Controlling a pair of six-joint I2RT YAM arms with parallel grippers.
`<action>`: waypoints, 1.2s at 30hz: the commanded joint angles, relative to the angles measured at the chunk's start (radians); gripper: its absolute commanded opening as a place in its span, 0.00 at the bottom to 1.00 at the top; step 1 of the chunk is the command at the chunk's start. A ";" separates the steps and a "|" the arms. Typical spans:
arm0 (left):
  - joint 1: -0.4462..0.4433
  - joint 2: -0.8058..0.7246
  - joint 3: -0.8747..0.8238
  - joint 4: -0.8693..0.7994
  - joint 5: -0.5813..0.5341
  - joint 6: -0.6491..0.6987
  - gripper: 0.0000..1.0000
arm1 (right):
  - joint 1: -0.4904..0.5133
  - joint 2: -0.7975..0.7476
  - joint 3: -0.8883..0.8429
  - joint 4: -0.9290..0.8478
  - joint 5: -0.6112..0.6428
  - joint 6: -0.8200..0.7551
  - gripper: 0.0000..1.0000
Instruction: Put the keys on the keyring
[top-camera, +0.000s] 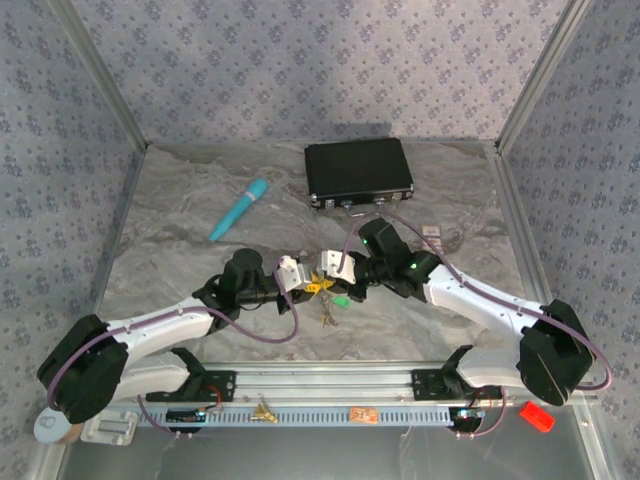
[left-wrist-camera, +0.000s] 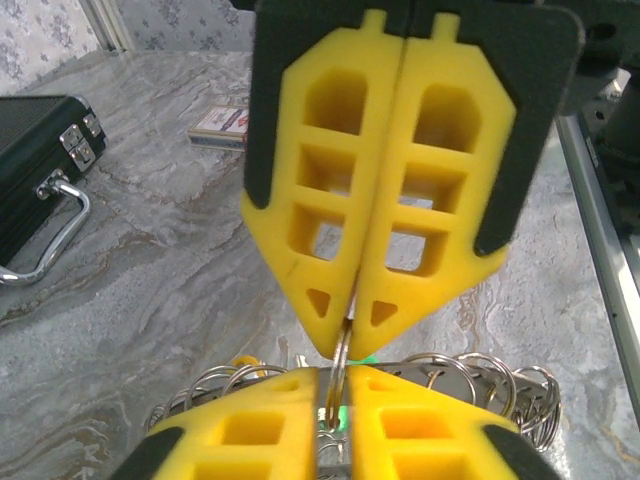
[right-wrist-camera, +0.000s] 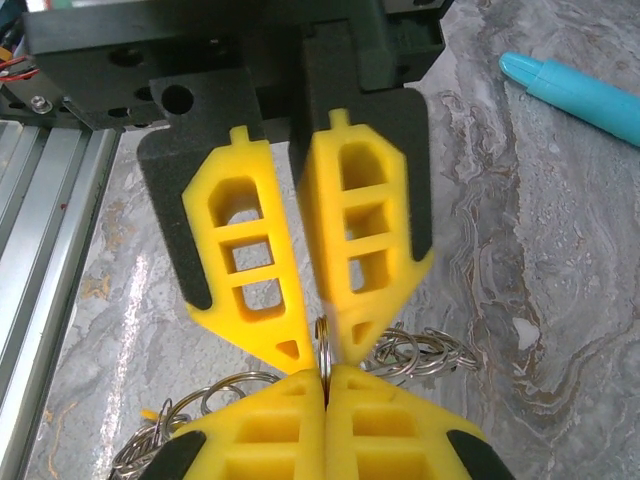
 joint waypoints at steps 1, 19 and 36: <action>-0.007 -0.032 0.034 -0.010 0.033 0.017 0.08 | 0.009 0.001 0.042 -0.025 0.003 -0.023 0.00; -0.029 0.006 0.372 -0.605 -0.389 -0.569 0.00 | 0.137 -0.180 -0.080 0.141 0.150 0.278 0.12; 0.027 0.236 0.772 -1.187 -0.176 -1.418 0.00 | 0.192 0.020 -0.296 0.740 0.452 0.336 0.16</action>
